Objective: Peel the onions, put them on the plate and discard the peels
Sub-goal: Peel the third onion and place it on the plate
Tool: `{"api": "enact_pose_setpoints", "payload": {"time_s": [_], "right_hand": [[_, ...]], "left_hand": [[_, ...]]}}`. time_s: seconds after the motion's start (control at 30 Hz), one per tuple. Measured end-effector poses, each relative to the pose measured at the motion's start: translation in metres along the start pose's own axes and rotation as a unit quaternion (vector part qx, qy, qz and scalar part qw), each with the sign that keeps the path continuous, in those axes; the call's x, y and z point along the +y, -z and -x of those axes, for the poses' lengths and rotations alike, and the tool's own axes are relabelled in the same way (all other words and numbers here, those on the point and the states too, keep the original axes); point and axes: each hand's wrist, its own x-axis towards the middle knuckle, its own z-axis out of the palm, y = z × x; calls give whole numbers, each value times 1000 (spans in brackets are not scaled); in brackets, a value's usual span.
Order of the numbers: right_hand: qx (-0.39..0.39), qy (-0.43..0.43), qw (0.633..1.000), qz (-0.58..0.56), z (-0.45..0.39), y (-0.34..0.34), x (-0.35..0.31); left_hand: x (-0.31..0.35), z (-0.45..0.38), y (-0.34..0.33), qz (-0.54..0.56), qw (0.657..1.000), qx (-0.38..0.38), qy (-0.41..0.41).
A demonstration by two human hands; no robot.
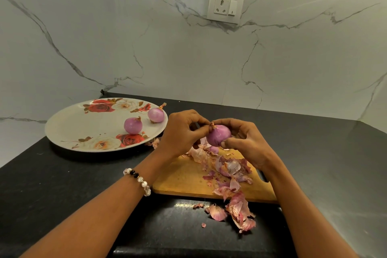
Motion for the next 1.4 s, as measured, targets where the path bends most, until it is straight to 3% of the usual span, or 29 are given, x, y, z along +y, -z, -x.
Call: {"api": "enact_pose_setpoints", "payload": {"time_s": [0.13, 0.43, 0.83, 1.07, 1.27, 1.4], "right_hand": [[-2, 14, 1000, 20, 0, -4, 1], [21, 27, 999, -15, -1, -6, 2], [32, -15, 994, -104, -5, -4, 7], [23, -2, 1000, -17, -4, -4, 4], [28, -10, 999, -24, -3, -4, 4], [30, -7, 998, -52, -4, -4, 6]], "left_hand": [[1, 4, -5, 6, 999, 26, 36], [8, 6, -17, -40, 995, 94, -14], [4, 0, -14, 21, 996, 55, 64], [5, 0, -9, 60, 994, 21, 90], [1, -3, -5, -15, 1000, 20, 3], [0, -2, -7, -34, 999, 25, -14]]}}
